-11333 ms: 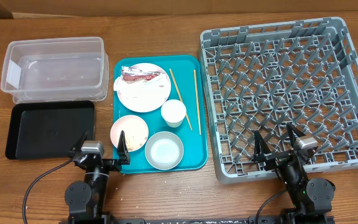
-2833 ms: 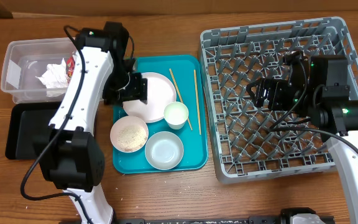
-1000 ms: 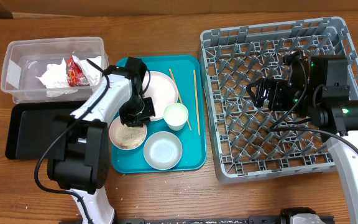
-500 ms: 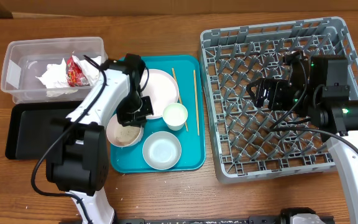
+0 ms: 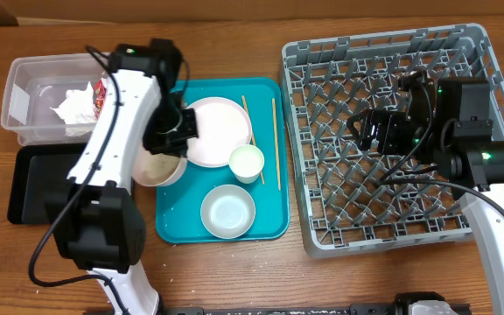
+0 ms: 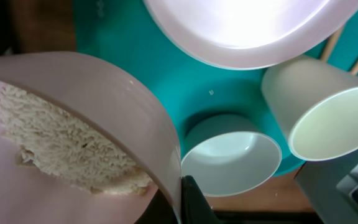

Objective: Sort waste into correct bins and load items into the dishwasher
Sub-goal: 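Lift the pink bowl left and tip the rice onto the black tray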

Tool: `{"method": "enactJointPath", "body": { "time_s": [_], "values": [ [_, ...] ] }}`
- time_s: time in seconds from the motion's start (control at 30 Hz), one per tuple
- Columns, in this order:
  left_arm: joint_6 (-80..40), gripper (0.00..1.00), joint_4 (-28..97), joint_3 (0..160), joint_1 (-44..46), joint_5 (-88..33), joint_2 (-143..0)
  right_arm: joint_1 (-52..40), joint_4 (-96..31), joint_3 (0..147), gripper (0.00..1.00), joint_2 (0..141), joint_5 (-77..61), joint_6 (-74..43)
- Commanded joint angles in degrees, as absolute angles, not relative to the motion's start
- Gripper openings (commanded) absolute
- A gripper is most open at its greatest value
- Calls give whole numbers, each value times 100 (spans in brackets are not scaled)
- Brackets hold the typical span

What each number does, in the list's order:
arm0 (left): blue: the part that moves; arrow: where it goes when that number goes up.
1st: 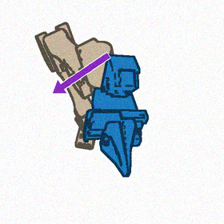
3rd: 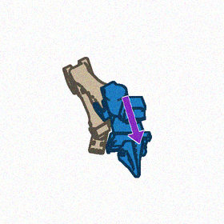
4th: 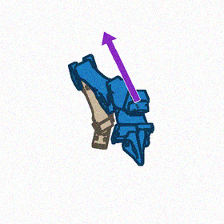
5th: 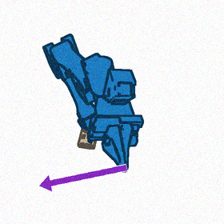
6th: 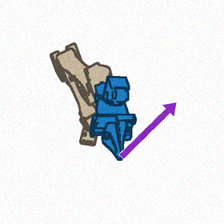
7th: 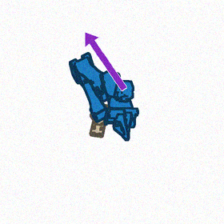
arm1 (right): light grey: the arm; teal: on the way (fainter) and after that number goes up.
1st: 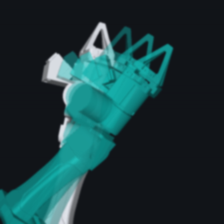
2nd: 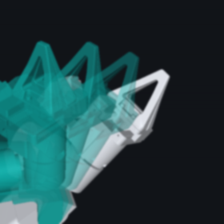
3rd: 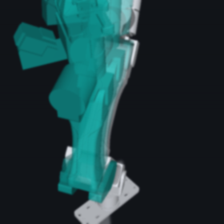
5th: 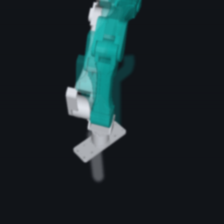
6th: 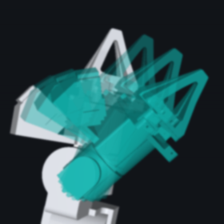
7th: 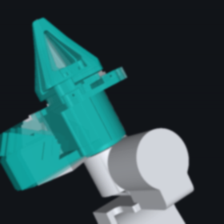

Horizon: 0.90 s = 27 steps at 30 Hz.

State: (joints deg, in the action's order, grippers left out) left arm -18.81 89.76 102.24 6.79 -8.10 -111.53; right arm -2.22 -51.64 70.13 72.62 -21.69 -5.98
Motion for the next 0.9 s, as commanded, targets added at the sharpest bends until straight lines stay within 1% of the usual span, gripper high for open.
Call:
{"method": "enactJointPath", "body": {
  "time_s": [0.0, 0.17, 0.23, 0.4, 0.53, 0.73, 0.87],
  "values": [
    [-1507, 4, 9190, 10372, 263, -746, -10895, -185, -5124, 7131, 100, 7269, -2220, -596],
    [-1122, 4, 9214, 10372, -471, -784, -10468, -185, -5127, 7131, 100, 7269, -2222, -596],
    [-801, 4, 9192, 10366, -738, -1041, -10361, -185, -5129, 7131, 100, 7269, -2222, -596],
    [132, 4, 9080, 10355, -1570, -2001, -10311, -185, -5135, 7131, 100, 7269, -2222, -598],
    [954, 4, 8947, 10243, -2467, -3264, -10318, -185, -5164, 7131, 100, 7269, -2222, -596],
    [1562, 4, 8672, 9719, -3439, -4379, -10318, -185, -5155, 7131, 100, 7269, -2222, -598],
    [1802, 4, 8189, 9056, -4005, -5124, -10339, -185, -5155, 7131, 100, 7269, -2222, -598]
  ]
}}
